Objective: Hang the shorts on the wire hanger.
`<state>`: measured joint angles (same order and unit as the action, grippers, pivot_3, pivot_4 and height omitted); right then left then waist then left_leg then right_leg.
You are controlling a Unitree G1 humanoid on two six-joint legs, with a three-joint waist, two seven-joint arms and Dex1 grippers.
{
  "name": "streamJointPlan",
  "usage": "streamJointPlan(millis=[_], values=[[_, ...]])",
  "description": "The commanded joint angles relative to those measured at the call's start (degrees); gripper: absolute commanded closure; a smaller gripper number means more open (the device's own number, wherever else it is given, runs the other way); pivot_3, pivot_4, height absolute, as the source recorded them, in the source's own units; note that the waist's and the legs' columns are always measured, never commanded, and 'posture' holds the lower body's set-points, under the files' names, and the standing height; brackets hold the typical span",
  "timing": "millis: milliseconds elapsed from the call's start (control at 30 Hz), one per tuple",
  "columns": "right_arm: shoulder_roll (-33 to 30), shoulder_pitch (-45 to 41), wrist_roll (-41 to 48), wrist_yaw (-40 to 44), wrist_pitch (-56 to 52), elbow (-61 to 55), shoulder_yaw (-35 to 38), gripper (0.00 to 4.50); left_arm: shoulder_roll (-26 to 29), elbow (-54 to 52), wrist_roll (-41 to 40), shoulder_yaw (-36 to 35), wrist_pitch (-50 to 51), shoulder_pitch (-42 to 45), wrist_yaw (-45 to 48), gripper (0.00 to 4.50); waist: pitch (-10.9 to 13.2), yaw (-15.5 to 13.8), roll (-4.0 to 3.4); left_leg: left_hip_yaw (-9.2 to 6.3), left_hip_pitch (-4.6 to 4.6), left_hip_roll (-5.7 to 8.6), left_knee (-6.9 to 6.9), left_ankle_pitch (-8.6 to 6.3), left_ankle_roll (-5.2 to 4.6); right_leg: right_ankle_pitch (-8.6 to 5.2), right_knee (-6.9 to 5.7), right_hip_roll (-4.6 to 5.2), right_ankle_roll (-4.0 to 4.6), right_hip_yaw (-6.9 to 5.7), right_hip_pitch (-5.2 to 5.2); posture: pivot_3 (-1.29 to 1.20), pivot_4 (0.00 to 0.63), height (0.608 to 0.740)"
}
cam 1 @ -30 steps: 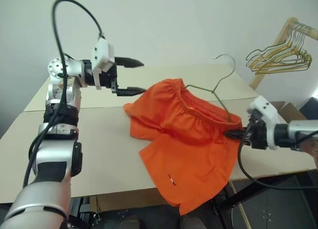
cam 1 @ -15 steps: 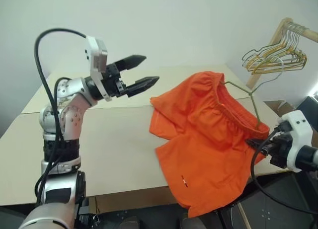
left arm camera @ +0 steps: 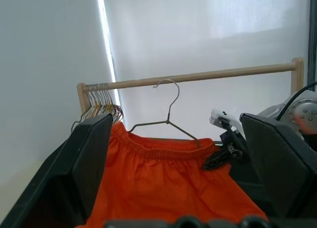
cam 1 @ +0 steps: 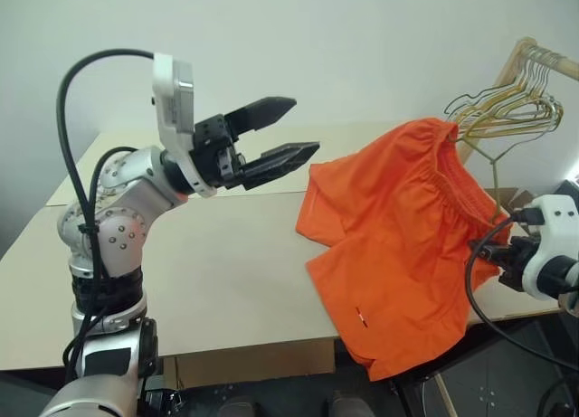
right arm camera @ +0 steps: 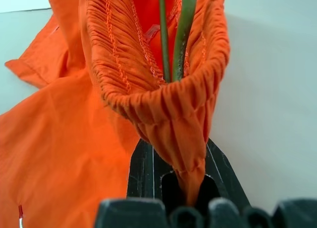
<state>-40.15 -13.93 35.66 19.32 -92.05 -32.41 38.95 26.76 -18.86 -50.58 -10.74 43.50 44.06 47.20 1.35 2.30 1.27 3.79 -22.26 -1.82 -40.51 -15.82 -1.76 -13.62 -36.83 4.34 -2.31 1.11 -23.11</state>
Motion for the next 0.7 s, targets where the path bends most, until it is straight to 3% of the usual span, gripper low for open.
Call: streamJointPlan(millis=[33,300,700], values=[[-1.2,-2.3,0.1,-2.5,-0.5,0.5,1.2,4.50,-0.5,1.1,-0.7,0.3,-1.9,2.0,0.1,0.03,0.0,0.2,-0.02,0.02,0.01,0.00,0.02,0.00,0.00,0.00,0.01,0.00,0.00,0.01,0.00,-0.09,0.000,0.740],[-1.7,-7.2,-0.1,-12.9,-0.5,4.1,3.1,4.50,-1.8,3.5,-0.3,1.5,-4.1,4.0,0.6,0.03,0.0,0.5,-0.04,0.07,0.02,0.01,0.08,0.00,0.00,0.00,0.04,0.00,0.00,0.06,-0.02,-0.11,0.000,0.740],[-4.9,-12.0,10.8,-29.5,-0.5,12.7,5.3,4.50,-1.7,4.9,-1.0,2.5,-5.0,3.6,2.5,0.03,0.0,1.8,-0.08,0.12,0.03,0.02,0.23,0.00,0.00,0.00,0.14,0.01,0.00,0.17,-0.04,-0.13,0.000,0.740]])
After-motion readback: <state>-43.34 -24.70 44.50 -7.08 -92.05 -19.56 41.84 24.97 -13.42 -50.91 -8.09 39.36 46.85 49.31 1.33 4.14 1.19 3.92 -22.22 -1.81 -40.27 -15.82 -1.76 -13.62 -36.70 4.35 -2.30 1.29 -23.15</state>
